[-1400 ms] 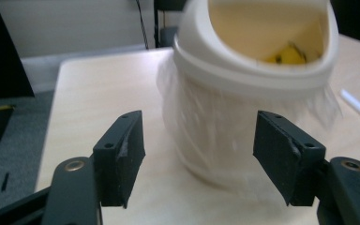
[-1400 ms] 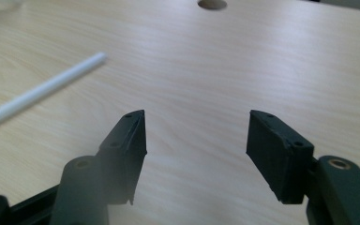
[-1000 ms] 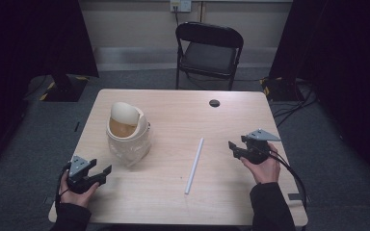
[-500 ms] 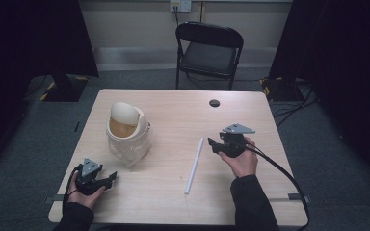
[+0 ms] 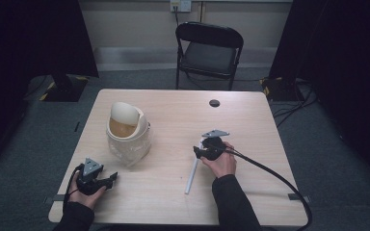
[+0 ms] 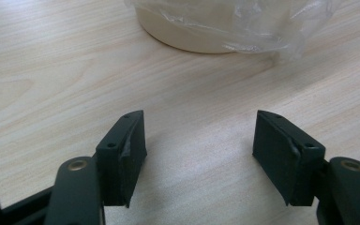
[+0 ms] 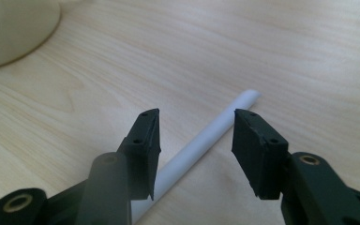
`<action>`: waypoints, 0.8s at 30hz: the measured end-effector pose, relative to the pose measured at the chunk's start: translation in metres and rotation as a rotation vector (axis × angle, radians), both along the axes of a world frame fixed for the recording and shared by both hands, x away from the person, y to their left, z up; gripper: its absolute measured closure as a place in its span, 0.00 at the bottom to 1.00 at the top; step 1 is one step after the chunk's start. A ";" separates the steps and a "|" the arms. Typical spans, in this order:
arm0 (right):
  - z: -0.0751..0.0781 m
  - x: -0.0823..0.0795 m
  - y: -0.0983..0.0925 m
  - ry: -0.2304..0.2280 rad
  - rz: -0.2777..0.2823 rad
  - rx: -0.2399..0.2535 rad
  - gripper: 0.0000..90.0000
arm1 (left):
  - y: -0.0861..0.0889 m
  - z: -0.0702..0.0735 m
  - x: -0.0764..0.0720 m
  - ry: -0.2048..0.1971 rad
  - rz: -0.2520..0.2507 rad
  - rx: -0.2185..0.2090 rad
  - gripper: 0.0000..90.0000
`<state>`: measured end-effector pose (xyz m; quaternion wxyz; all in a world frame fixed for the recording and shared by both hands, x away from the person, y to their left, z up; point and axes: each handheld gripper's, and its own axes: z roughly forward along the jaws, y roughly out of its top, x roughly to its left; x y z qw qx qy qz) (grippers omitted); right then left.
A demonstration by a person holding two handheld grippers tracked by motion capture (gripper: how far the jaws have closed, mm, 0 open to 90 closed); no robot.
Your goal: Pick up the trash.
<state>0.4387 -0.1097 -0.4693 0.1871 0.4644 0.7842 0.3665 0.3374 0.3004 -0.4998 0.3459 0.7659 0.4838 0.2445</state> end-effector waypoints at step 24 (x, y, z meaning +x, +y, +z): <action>-0.014 0.005 0.005 0.072 0.036 -0.070 0.73 | 0.000 0.000 0.000 0.003 -0.001 -0.002 0.39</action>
